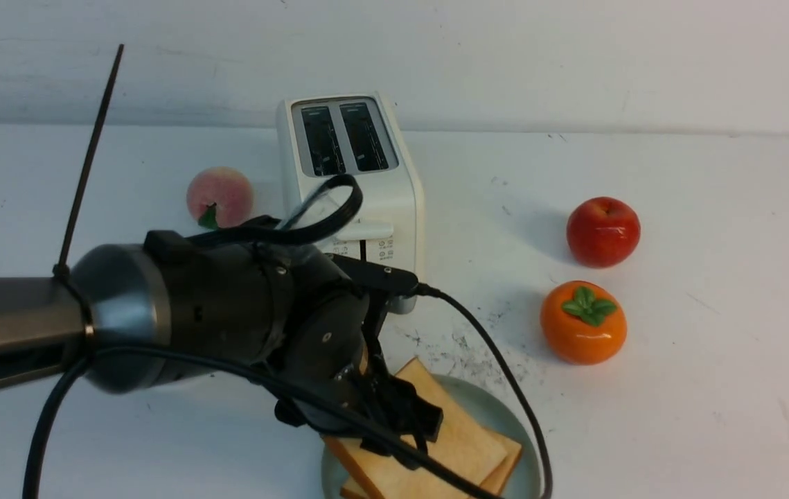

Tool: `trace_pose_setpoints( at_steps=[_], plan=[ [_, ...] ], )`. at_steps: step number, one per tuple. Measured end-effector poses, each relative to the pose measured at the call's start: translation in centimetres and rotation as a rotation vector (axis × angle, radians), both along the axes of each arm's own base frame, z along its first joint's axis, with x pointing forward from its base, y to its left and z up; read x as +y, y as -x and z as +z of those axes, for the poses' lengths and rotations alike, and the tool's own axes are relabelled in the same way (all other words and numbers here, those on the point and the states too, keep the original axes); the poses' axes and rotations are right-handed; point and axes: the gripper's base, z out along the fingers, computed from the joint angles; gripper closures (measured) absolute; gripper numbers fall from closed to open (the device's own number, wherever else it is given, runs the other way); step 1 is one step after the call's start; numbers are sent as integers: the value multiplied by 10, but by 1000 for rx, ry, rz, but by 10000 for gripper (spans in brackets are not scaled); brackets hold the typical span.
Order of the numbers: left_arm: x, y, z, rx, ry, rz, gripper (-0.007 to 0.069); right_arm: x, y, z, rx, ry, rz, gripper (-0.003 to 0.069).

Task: Take toasted bread from bread machine on white table place on plate.

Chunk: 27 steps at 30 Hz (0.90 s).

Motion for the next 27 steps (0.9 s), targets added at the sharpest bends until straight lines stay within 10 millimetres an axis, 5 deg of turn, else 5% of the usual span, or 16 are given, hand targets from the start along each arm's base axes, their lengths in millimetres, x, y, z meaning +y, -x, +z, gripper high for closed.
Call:
trace_pose_setpoints(
  at_steps=[13, 17, 25, 27],
  plan=[
    [12, -6, 2, -48, -107, 92, 194, 0, 0, 0, 0, 0, 0, 512],
    [11, -8, 17, -22, -139, 136, 223, 0, 0, 0, 0, 0, 0, 510],
    [-15, -2, 50, 143, 59, 61, 618, 0, 0, 0, 0, 0, 0, 503],
    [-22, 1, 48, 185, 116, 30, 638, 0, 0, 0, 0, 0, 0, 502]
  ],
)
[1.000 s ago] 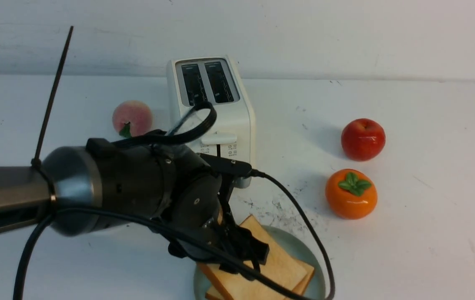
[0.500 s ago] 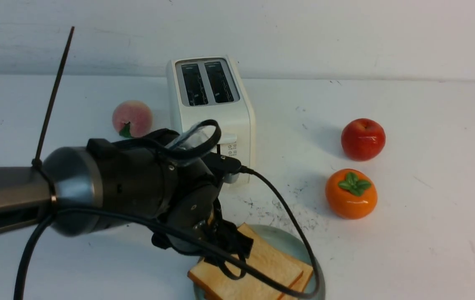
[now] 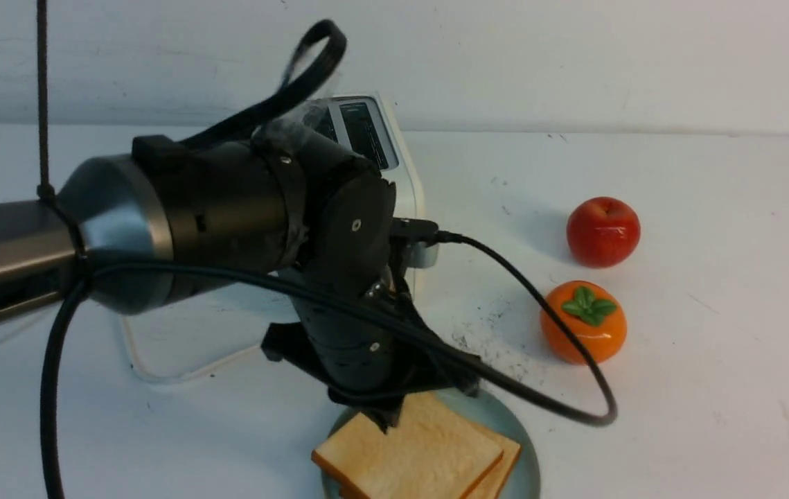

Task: Take toasted bread from bread machine on white table place on plate.

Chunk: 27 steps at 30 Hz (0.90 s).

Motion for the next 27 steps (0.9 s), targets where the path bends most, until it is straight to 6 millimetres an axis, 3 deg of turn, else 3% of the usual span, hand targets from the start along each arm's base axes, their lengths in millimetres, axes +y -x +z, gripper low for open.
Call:
trace_pose_setpoints(
  at_steps=[7, 9, 12, 16, 17, 20, 24, 27],
  plan=[
    [-14, 6, -3, 71, 117, -97, 638, 0, 0, 0, 0, 0, 0, 498],
    [-13, 9, 5, 52, 137, -118, 638, 0, 0, 0, 5, 2, 0, 496],
    [-5, 16, 34, -21, 180, -137, 638, -1, 3, -4, 47, 24, 3, 496],
    [18, 34, 84, -179, 202, -167, 638, -3, 7, -9, 128, 44, -9, 495],
    [20, 36, 86, -185, 199, -170, 638, -3, 7, -9, 131, 42, -11, 495],
    [53, 61, 124, -308, 151, -197, 638, -3, 8, -10, 146, 33, -22, 495],
    [85, 85, 149, -368, 98, -181, 638, -4, 14, -17, 152, 10, -10, 494],
    [106, 102, 162, -396, 80, -129, 638, -4, 21, -34, 167, -14, 5, 504]
  ],
)
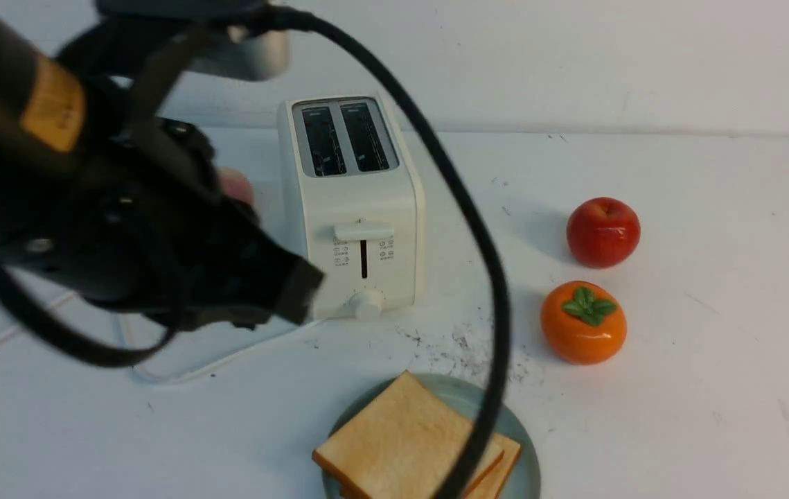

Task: Take toasted bread from bread machine on white table place on plate.

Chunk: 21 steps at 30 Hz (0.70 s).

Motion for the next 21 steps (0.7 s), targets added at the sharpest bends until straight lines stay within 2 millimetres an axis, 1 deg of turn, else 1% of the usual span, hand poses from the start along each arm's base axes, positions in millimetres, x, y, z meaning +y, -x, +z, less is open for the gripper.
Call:
trace_pose_setpoints(
  at_steps=[3, 5, 6, 8, 9, 12, 13, 16, 21],
  plan=[
    [13, 10, 7, -6, 4, 51, 638, 1, -3, -21, -35, -27, -9, 564],
    [19, 15, 10, -5, 12, 77, 638, 4, -9, -34, -70, -49, -21, 636],
    [21, 17, 12, -11, 21, 87, 638, 6, -16, -43, -103, -69, -31, 664],
    [23, 18, 13, -13, 27, 92, 638, 8, -20, -48, -134, -86, -39, 675],
    [23, 19, 13, -14, 31, 96, 638, 10, -27, -54, -185, -115, -52, 677],
    [23, 19, 13, -14, 31, 99, 638, 12, -33, -58, -253, -152, -66, 678],
    [23, 18, 13, -13, 31, 99, 638, 13, -37, -60, -302, -178, -76, 678],
    [23, 18, 13, -13, 31, 99, 638, 14, -39, -57, -353, -205, -84, 677],
    [24, 18, 13, -24, 20, 105, 638, 14, -40, -55, -370, -215, -86, 675]
  ],
)
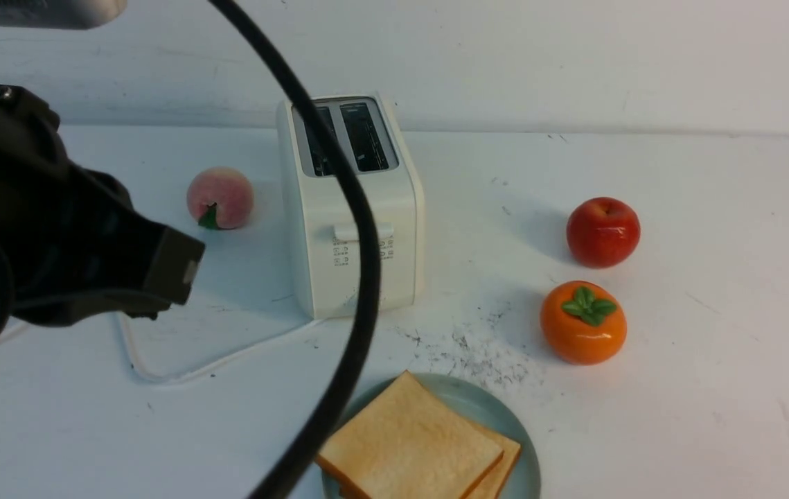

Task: Take toasted bread from bread machine on white table place on plate.

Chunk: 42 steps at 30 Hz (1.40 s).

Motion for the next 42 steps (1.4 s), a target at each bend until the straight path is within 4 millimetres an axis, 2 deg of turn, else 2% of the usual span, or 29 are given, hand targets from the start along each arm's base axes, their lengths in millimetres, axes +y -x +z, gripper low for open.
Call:
trace_pose_setpoints(
  at_steps=[19, 27, 31, 32, 33, 37, 38, 42],
  plan=[
    [0, -3, 2, -34, 8, 5, 638, 0, 0, -1, 3, -1, -1, 661],
    [0, -3, 2, -38, 8, 6, 638, -11, 7, -2, -88, 66, -64, 659],
    [0, -3, 2, -43, 8, 8, 638, -22, 5, -26, -124, 112, -221, 657],
    [0, -3, 2, -44, 8, 7, 638, -23, 6, -26, -128, 114, -228, 657],
    [0, -3, 3, -47, 10, 7, 638, -26, 7, -40, -118, 127, -280, 655],
    [0, -4, 3, -54, 6, 10, 638, -31, 9, -60, -90, 142, -352, 652],
    [1, -5, 3, -68, 0, 14, 638, -33, 10, -71, -71, 155, -385, 650],
    [2, -7, 5, -97, -12, 23, 638, -35, 10, -84, -57, 180, -421, 647]
  ],
)
